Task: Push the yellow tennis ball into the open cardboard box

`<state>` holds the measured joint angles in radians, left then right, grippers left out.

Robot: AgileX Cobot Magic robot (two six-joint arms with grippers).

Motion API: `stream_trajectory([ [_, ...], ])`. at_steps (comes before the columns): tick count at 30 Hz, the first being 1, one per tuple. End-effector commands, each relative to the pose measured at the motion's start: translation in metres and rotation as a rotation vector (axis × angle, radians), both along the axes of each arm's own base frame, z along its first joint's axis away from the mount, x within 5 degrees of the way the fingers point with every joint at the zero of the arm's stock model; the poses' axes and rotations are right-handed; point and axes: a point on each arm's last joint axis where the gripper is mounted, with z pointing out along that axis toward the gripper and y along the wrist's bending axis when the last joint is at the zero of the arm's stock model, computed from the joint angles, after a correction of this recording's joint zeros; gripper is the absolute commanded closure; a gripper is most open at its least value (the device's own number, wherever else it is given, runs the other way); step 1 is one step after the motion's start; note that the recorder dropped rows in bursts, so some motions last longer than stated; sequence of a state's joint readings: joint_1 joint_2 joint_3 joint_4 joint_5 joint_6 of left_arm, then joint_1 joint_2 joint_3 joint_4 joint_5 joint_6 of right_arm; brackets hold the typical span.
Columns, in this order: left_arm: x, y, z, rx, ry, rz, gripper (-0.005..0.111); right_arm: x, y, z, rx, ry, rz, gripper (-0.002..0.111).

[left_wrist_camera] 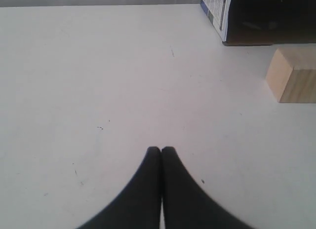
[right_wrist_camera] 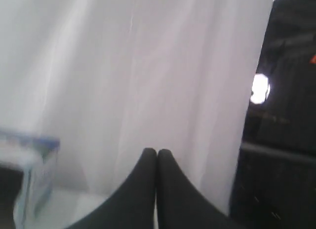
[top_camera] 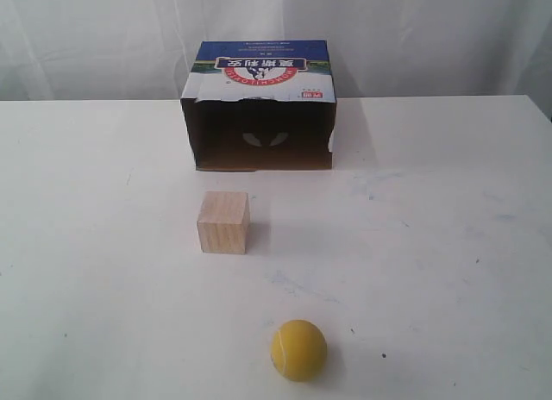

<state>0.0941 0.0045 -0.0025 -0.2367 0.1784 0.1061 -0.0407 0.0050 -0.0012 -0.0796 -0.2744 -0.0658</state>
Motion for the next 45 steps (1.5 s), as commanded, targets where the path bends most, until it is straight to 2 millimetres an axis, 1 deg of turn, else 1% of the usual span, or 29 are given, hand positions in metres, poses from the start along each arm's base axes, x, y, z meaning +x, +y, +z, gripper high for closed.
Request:
stream_trajectory([
  [1,0.000,0.000,0.000,0.000,-0.008,-0.002,0.107,-0.027,0.000,0.038,0.273,-0.521,0.190,0.108],
  [3,0.000,0.000,0.000,0.000,-0.008,-0.002,0.107,-0.044,-0.009,0.052,0.372,-0.745,0.195,0.108],
  [4,0.000,0.000,0.000,0.000,-0.008,-0.002,0.107,-0.054,-0.016,0.064,0.468,-0.849,0.190,0.108],
  [6,0.000,0.000,0.000,0.000,-0.008,-0.002,0.107,-0.074,-0.029,0.097,0.643,-0.997,0.192,0.108],
  [8,0.000,0.000,0.000,0.000,-0.008,-0.002,0.107,-0.083,-0.037,0.131,0.761,-1.006,0.160,0.108],
  [9,0.000,0.000,0.000,0.000,-0.008,-0.002,0.107,-0.082,-0.038,0.152,0.752,-0.965,0.114,0.108],
  [10,0.000,0.000,0.000,0.000,-0.007,-0.002,0.107,-0.077,-0.036,0.172,0.679,-0.905,0.050,0.108],
  [12,0.000,0.000,0.000,-0.001,-0.004,-0.003,0.107,-0.054,-0.030,0.206,0.483,-0.739,-0.053,0.108],
  [13,0.000,0.000,0.000,-0.003,-0.005,-0.003,0.107,-0.038,-0.027,0.221,0.398,-0.651,-0.078,0.108],
  [14,0.000,0.000,0.000,-0.005,-0.005,-0.002,0.107,-0.023,-0.024,0.231,0.347,-0.580,-0.084,0.108],
  [15,0.000,0.000,0.000,-0.010,-0.005,-0.003,0.107,-0.003,-0.022,0.239,0.315,-0.493,-0.076,0.108],
  [17,0.000,-0.001,0.000,-0.024,-0.006,-0.003,0.107,0.035,-0.019,0.246,0.265,-0.340,-0.069,0.108],
  [19,0.000,-0.001,0.000,-0.022,-0.006,-0.004,0.107,0.081,-0.018,0.238,0.179,-0.162,-0.090,0.108],
  [21,0.000,-0.001,0.000,-0.020,-0.006,-0.004,0.107,0.122,-0.018,0.219,0.035,0.012,-0.126,0.108],
  [24,0.000,-0.001,0.000,-0.020,-0.006,-0.004,0.107,0.185,-0.018,0.171,-0.262,0.308,-0.151,0.108],
  [26,0.000,-0.001,0.000,-0.020,-0.006,-0.004,0.107,0.214,-0.019,0.136,-0.352,0.495,-0.100,0.108],
  [27,0.000,-0.001,0.000,-0.020,-0.006,-0.004,0.107,0.223,-0.018,0.124,-0.346,0.566,-0.063,0.108],
  [29,0.000,-0.001,0.000,-0.020,-0.006,-0.004,0.107,0.234,-0.014,0.094,-0.234,0.755,0.048,0.108],
  [31,0.000,-0.001,0.000,-0.020,-0.006,-0.004,0.107,0.235,-0.006,0.071,-0.156,0.938,0.159,0.108],
  [33,0.000,-0.001,0.000,-0.020,-0.006,-0.004,0.107,0.229,0.001,0.057,-0.070,1.087,0.240,0.108],
  [34,0.000,-0.001,0.000,-0.020,-0.006,-0.004,0.107,0.224,0.006,0.052,0.014,1.171,0.279,0.108],
  [35,0.000,-0.001,0.000,-0.020,-0.006,-0.004,0.107,0.218,0.012,0.048,0.056,1.255,0.329,0.108],
  [36,0.000,-0.001,0.000,-0.020,-0.006,-0.004,0.107,0.210,0.019,0.047,0.077,1.318,0.379,0.108],
  [37,0.000,-0.001,0.000,-0.020,-0.006,-0.004,0.107,0.198,0.033,0.047,0.078,1.410,0.484,0.108],
  [38,0.000,-0.001,0.000,-0.020,-0.006,-0.004,0.107,0.190,0.043,0.048,0.073,1.461,0.560,0.108],
  [39,0.000,-0.001,0.000,-0.020,-0.006,-0.004,0.107,0.182,0.054,0.050,0.067,1.500,0.634,0.108],
  [40,0.000,-0.001,0.000,-0.020,-0.006,-0.004,0.107,0.170,0.071,0.053,0.051,1.531,0.734,0.108],
  [42,0.000,-0.001,0.000,-0.020,-0.006,-0.004,0.107,0.154,0.096,0.058,0.019,1.522,0.840,0.108],
  [45,0.000,-0.001,0.000,-0.020,-0.006,-0.004,0.107,0.136,0.134,0.058,0.038,1.485,0.901,0.108],
])
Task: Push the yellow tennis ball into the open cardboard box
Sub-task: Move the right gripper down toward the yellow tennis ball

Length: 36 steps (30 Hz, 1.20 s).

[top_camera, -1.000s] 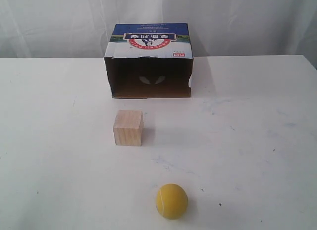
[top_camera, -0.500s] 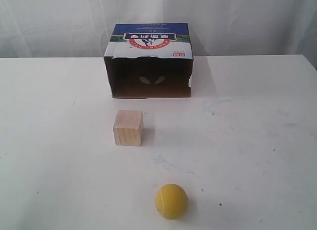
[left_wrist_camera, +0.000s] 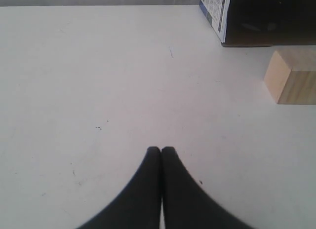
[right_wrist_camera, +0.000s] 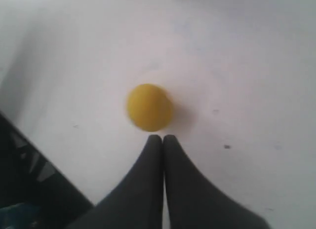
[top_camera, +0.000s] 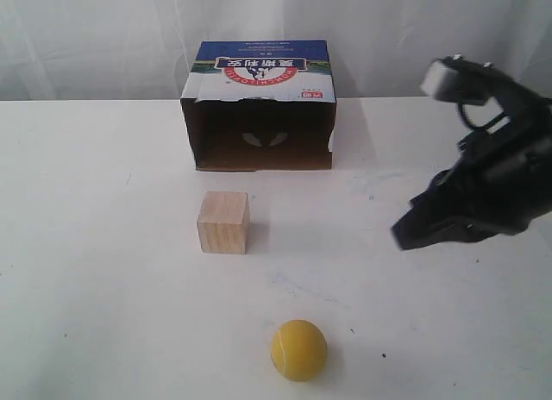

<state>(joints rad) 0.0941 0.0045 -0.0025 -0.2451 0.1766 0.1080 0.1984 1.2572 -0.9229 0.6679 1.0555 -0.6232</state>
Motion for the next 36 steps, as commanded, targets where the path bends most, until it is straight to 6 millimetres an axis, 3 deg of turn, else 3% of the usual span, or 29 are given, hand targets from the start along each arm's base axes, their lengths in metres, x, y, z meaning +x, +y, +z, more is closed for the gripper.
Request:
stream_trajectory([
  [1,0.000,-0.001,0.000,-0.014,-0.004,-0.004,0.107,-0.030,0.052,0.000,0.088,0.017,0.063,0.108],
  [4,0.000,-0.001,0.000,-0.014,-0.004,-0.004,0.107,-0.041,0.077,-0.015,0.091,0.072,0.040,0.108],
  [9,0.000,-0.001,0.000,-0.014,-0.004,-0.004,0.107,-0.043,0.099,-0.047,-0.012,0.082,0.051,0.108],
  [14,0.000,-0.001,0.000,-0.014,-0.004,-0.004,0.107,-0.036,0.103,-0.072,-0.129,0.122,0.042,0.108],
  [23,0.000,-0.001,0.000,-0.014,-0.004,-0.004,0.107,-0.027,0.107,-0.093,-0.183,0.143,0.040,0.108],
  [36,0.000,-0.001,0.000,-0.014,-0.004,-0.004,0.107,-0.016,0.111,-0.108,-0.212,0.087,0.027,0.108],
])
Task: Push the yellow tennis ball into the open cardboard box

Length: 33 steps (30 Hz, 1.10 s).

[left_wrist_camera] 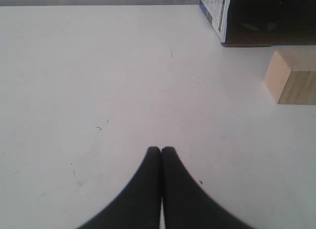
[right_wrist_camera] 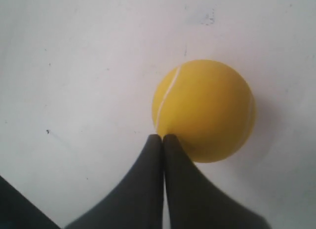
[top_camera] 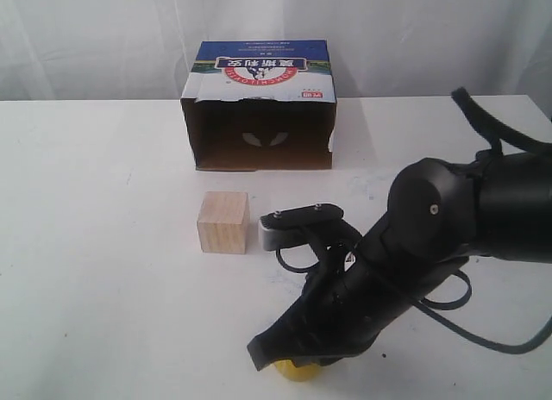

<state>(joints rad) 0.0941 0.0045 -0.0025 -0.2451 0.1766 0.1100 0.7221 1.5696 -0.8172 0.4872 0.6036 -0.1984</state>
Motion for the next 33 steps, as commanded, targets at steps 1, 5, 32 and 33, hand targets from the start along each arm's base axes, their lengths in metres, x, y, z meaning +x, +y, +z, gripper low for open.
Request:
stream_trajectory([
  [1,0.000,-0.001,0.000,-0.016,-0.004,-0.003,0.107,0.003,0.000,-0.001,-0.018,-0.060,0.021,0.108],
  [5,0.000,-0.001,0.000,-0.016,-0.004,-0.003,0.107,0.006,-0.001,-0.001,-0.031,-0.103,0.037,0.108],
  [32,0.000,-0.001,0.000,-0.016,-0.004,-0.003,0.107,0.031,0.008,0.050,-0.005,-0.274,-0.058,0.108],
  [33,0.000,-0.001,0.000,-0.016,-0.004,-0.003,0.107,0.028,0.006,0.047,-0.034,-0.243,-0.048,0.108],
])
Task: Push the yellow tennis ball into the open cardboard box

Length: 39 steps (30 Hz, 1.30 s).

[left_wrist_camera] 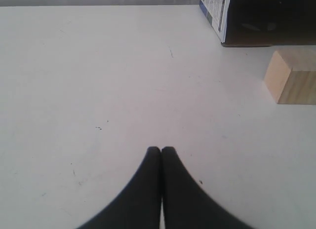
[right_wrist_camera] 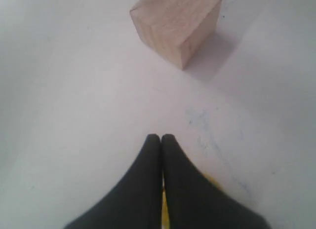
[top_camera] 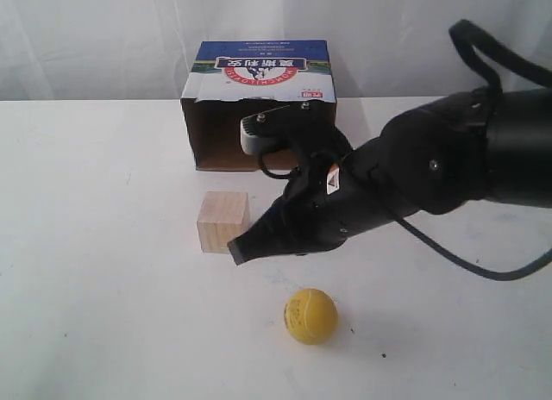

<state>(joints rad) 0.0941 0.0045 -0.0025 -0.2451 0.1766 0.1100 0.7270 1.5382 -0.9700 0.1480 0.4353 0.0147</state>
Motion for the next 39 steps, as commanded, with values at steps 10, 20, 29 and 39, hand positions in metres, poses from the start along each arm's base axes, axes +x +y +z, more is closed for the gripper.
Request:
stream_trajectory([
  [10,0.000,-0.001,0.000,-0.016,-0.004,-0.003,0.107,-0.018,-0.020,-0.030,-0.213,0.187,-0.031,0.108],
  [20,0.000,-0.001,0.000,-0.016,-0.004,-0.003,0.107,-0.011,-0.013,-0.043,-0.201,0.173,-0.032,0.108],
  [29,0.000,-0.001,0.000,-0.016,-0.004,-0.003,0.107,0.021,-0.014,-0.049,-0.144,-0.037,-0.023,0.108],
  [39,0.000,-0.001,0.000,-0.016,-0.004,-0.003,0.107,0.043,-0.023,-0.015,-0.030,-0.100,-0.130,0.108],
])
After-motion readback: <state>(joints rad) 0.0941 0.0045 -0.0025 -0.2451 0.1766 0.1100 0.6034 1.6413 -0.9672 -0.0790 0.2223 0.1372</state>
